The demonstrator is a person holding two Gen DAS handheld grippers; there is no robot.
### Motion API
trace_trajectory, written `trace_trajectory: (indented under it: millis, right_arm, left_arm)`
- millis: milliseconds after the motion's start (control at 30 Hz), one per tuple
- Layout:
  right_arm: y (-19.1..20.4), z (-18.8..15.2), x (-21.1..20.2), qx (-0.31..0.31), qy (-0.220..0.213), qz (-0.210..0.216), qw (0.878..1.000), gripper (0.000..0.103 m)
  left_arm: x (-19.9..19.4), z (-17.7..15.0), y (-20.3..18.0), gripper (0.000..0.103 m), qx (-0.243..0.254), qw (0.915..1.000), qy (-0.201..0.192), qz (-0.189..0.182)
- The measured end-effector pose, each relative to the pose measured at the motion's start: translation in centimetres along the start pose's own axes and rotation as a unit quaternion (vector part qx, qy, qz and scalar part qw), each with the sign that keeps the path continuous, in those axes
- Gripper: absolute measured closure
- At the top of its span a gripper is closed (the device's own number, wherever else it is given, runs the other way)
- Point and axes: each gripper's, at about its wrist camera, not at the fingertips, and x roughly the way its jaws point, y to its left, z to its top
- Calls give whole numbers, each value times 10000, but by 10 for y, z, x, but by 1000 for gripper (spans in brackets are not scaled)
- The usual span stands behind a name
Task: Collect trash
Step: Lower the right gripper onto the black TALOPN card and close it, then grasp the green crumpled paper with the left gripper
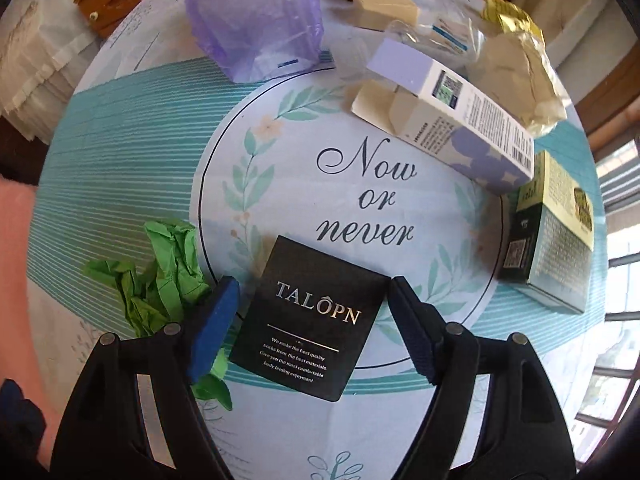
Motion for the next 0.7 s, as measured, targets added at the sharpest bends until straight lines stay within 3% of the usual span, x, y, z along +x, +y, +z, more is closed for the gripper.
trace_trajectory:
  millis: [100,133,333,600,700]
  right_arm:
    - [4,0,0,-143,-72,43,9999,31]
    - [4,0,-1,-164,-83,63,9998,38]
    - [-18,-10,-5,-147,-36,170,9997,39]
    - [-58,-19,-17,8,-223,453,9987,39]
    - [-73,-20,-26,31,-279,631,9976,39]
  left_arm:
    - [2,-2,0,52,2,10000,22,-10]
    - [3,-2,-1,52,8,10000,30,-17]
    - [7,5,-14,52,115,9997,93,-202]
    - [26,27,-59,52,371,9971,374,-554]
    - [37,34,-77,45,417,9962,490,-582]
